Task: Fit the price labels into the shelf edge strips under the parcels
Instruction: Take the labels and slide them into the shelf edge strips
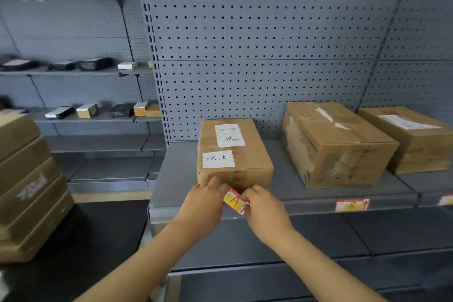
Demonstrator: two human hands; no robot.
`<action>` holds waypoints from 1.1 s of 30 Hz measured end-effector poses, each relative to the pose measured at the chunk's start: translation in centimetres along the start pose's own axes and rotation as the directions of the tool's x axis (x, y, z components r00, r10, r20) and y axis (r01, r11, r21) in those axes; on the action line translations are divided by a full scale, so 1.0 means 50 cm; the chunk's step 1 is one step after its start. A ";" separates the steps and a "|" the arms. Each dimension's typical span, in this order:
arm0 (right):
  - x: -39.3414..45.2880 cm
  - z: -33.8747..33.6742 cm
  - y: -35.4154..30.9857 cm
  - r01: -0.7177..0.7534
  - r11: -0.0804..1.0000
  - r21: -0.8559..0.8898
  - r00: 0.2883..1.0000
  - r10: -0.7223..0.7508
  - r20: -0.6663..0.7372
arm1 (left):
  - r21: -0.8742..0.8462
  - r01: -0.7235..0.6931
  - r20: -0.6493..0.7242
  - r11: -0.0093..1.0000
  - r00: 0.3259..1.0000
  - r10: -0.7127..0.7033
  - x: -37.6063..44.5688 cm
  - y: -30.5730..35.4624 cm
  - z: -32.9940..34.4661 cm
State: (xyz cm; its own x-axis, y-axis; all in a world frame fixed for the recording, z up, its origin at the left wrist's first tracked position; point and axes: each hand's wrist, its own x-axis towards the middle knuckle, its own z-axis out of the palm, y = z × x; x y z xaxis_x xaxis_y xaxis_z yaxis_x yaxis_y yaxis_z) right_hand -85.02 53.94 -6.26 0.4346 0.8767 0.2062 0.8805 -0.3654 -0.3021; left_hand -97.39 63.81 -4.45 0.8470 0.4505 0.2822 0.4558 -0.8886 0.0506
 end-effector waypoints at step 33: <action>0.009 0.010 0.025 0.237 0.960 -0.152 0.971 -0.230 0.064 | -0.020 0.208 0.044 0.978 0.977 -0.207 -0.022 0.025 0.054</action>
State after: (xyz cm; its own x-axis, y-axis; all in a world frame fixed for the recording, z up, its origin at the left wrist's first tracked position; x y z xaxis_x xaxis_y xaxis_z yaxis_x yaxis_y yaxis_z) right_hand -83.83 54.06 -7.02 0.2076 0.9553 0.2105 0.9767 -0.1903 -0.0997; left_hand -97.01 62.43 -7.27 0.7453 0.6283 0.2231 0.6167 -0.7768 0.1274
